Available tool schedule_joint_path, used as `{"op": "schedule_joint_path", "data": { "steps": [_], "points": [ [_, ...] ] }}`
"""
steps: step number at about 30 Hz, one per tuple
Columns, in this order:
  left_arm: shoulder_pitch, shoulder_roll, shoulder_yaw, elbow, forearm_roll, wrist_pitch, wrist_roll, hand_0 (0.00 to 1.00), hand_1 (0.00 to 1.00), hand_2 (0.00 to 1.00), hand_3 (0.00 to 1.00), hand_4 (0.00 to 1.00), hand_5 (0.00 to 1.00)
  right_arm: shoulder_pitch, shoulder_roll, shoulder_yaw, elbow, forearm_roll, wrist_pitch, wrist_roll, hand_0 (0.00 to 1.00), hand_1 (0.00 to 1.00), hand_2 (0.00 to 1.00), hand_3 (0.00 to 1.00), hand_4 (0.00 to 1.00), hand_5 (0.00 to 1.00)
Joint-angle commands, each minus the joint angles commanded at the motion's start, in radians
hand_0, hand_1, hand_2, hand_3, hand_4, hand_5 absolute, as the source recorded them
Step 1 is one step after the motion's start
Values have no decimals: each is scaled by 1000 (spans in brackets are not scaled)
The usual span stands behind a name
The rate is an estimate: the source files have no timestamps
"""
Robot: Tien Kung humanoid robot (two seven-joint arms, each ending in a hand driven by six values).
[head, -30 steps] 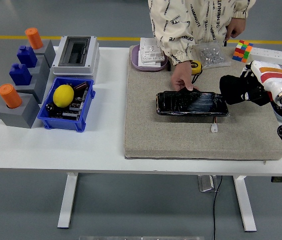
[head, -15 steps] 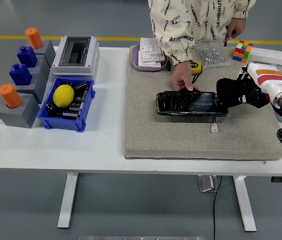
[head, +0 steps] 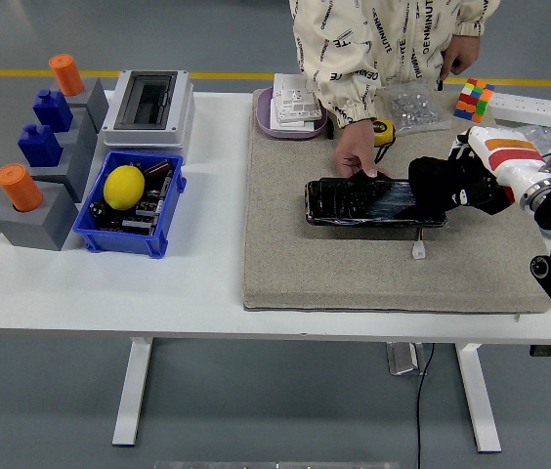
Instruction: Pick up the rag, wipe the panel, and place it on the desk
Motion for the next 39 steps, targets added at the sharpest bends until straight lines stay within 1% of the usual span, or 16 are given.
{"op": "schedule_joint_path", "data": {
  "steps": [4, 9, 17, 29, 33, 39],
  "points": [
    [-2, -3, 1, 0, -3, 1, 0, 726, 716, 767, 627, 693, 582, 3, 21, -1, -19, 0, -5, 4, 285, 383, 430, 424, 998, 41],
    [-1, 0, 2, 0, -3, 2, 2, 726, 716, 767, 627, 693, 581, 7, 36, -6, -40, 2, -12, 10, 286, 383, 430, 424, 998, 49],
    [2, 2, 9, 0, -6, 1, 1, 726, 716, 767, 626, 693, 582, 11, 57, -22, -55, 5, -18, 12, 287, 385, 430, 425, 998, 48],
    [2, 6, 19, 0, -9, 1, 2, 725, 716, 766, 627, 692, 582, 36, 105, -48, -68, 3, -20, 12, 286, 384, 431, 425, 998, 50],
    [1, 8, 24, 0, -11, 0, 3, 725, 716, 767, 626, 692, 582, 48, 124, -51, -68, 2, -20, 11, 288, 384, 431, 425, 998, 51],
    [-3, 9, 29, 0, -15, 0, 3, 725, 716, 766, 626, 692, 583, 69, 172, -50, -71, 0, -22, 13, 285, 384, 430, 424, 998, 52]
  ]
}}
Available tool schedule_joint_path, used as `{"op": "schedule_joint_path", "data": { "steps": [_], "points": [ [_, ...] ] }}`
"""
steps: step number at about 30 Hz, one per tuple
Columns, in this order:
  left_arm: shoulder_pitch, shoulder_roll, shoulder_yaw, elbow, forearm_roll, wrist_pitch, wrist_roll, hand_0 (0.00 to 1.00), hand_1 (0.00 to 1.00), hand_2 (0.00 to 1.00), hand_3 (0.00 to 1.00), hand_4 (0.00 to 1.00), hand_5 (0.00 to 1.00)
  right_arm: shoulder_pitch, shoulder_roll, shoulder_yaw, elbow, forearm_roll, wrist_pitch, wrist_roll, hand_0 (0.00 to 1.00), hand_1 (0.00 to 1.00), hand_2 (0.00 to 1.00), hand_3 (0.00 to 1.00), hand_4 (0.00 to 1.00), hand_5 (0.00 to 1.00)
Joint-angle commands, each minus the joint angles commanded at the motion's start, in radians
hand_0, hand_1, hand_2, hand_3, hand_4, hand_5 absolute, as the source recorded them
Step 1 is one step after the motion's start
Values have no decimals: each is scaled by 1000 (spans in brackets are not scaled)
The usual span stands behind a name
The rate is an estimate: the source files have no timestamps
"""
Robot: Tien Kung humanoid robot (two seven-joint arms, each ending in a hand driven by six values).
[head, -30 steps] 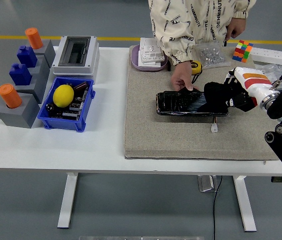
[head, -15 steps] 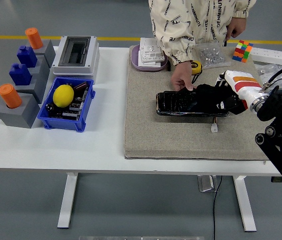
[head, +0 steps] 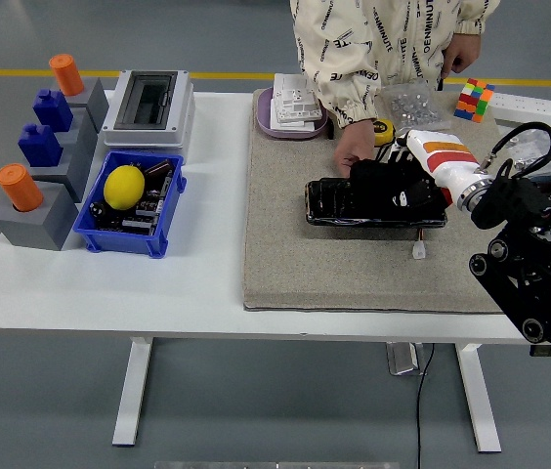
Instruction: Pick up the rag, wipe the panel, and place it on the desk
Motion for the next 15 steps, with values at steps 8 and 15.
{"op": "schedule_joint_path", "data": {
  "steps": [8, 15],
  "points": [
    [-4, 0, 0, 0, -2, 1, 1, 725, 716, 767, 625, 692, 582, 9, 58, -16, -10, 5, -3, 3, 286, 384, 430, 425, 998, 52],
    [-9, -2, 1, 0, -4, 1, 1, 726, 716, 767, 625, 693, 582, 11, 96, -44, -18, 11, -4, 4, 289, 384, 430, 425, 998, 52]
  ]
}}
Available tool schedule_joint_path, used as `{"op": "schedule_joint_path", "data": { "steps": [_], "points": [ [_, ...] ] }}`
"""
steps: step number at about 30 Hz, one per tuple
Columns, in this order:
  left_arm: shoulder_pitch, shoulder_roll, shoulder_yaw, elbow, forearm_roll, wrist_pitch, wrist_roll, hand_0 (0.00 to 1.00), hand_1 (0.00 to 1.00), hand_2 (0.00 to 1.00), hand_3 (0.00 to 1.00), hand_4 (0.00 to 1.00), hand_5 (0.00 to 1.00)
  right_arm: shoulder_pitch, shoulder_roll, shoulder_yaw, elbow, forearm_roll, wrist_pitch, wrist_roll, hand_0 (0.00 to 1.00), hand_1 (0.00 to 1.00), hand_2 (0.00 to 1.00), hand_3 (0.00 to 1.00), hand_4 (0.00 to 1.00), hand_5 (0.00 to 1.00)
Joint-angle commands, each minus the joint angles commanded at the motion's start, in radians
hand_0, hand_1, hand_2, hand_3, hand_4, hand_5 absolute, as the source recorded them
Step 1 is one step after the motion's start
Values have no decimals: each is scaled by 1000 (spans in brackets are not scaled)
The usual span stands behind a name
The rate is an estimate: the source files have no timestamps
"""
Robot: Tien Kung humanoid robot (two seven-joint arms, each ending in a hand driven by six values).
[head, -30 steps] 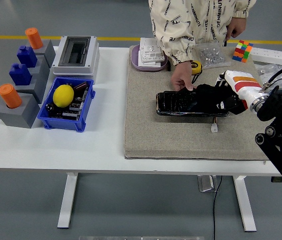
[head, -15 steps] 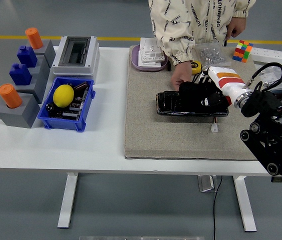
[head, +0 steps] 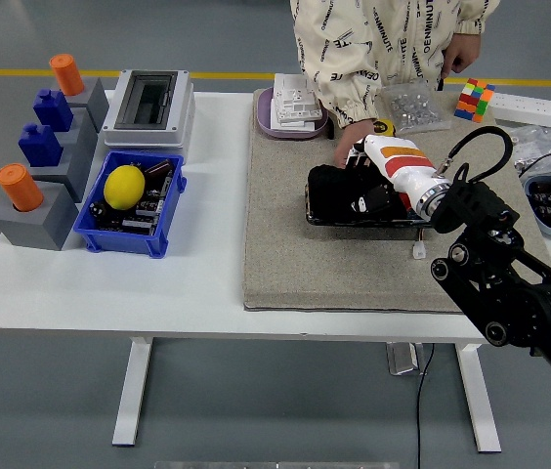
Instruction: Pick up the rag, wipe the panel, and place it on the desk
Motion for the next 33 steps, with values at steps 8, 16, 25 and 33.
{"op": "schedule_joint_path", "data": {
  "steps": [8, 16, 25, 33],
  "points": [
    [-8, -2, 7, 0, -6, 0, 0, 725, 716, 767, 626, 693, 582, 23, 39, -30, -3, 4, -1, 1, 287, 385, 431, 425, 998, 51],
    [-14, -2, 8, 0, -9, 1, 1, 726, 716, 767, 626, 693, 583, 31, 53, -38, -4, 6, -2, 3, 289, 384, 431, 425, 998, 52],
    [-17, -7, 7, 0, -13, 1, 0, 726, 716, 766, 626, 693, 583, 11, 36, -29, -39, 9, -3, 7, 289, 384, 431, 425, 998, 52],
    [-15, -7, 2, 0, -10, 0, -1, 726, 716, 766, 626, 694, 585, 8, -5, -12, -47, 7, -2, 7, 288, 384, 431, 425, 998, 52]
  ]
}}
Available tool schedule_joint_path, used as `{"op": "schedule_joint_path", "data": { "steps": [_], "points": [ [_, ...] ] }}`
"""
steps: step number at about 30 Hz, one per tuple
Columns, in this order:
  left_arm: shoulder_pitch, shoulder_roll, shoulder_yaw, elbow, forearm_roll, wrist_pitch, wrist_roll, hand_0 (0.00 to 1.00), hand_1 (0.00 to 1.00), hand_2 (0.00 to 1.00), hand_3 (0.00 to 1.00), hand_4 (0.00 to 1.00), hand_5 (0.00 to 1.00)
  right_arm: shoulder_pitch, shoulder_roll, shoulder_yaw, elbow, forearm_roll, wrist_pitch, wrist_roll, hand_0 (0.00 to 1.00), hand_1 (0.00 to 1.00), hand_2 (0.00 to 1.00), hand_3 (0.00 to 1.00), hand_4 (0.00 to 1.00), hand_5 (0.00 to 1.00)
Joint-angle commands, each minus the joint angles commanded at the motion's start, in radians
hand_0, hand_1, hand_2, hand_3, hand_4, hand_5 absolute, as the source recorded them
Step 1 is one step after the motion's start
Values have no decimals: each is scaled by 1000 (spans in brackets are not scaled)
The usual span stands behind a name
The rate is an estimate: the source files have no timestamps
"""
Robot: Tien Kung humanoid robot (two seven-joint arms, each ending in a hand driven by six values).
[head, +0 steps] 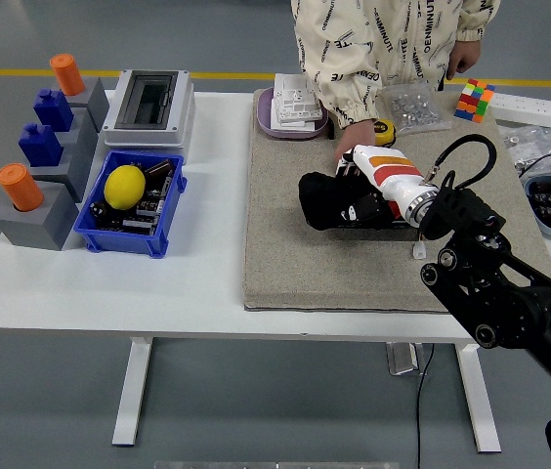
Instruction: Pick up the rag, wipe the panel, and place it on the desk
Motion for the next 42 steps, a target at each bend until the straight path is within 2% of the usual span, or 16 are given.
{"op": "schedule_joint_path", "data": {
  "steps": [6, 19, 26, 33, 42],
  "points": [
    [2, -1, -4, 0, 3, 0, 0, 726, 717, 767, 626, 692, 582, -3, -35, 18, 0, -3, 1, 0, 288, 384, 431, 426, 998, 52],
    [11, -1, -15, 0, 11, -1, -1, 726, 717, 767, 627, 694, 583, -50, -158, 72, 3, -7, 8, -1, 288, 384, 431, 425, 998, 52],
    [11, -2, -19, 0, 14, -1, -1, 727, 717, 767, 627, 693, 582, -65, -202, 100, 4, -12, 10, -1, 288, 384, 431, 426, 998, 51],
    [10, -2, -19, 0, 13, -2, -2, 726, 716, 767, 627, 692, 580, -61, -211, 105, 6, -12, 11, -1, 289, 384, 431, 426, 998, 51],
    [9, -2, -21, 0, 13, -1, -1, 726, 716, 767, 627, 693, 582, -54, -185, 96, 13, -10, 11, 0, 288, 384, 431, 426, 998, 51]
  ]
}}
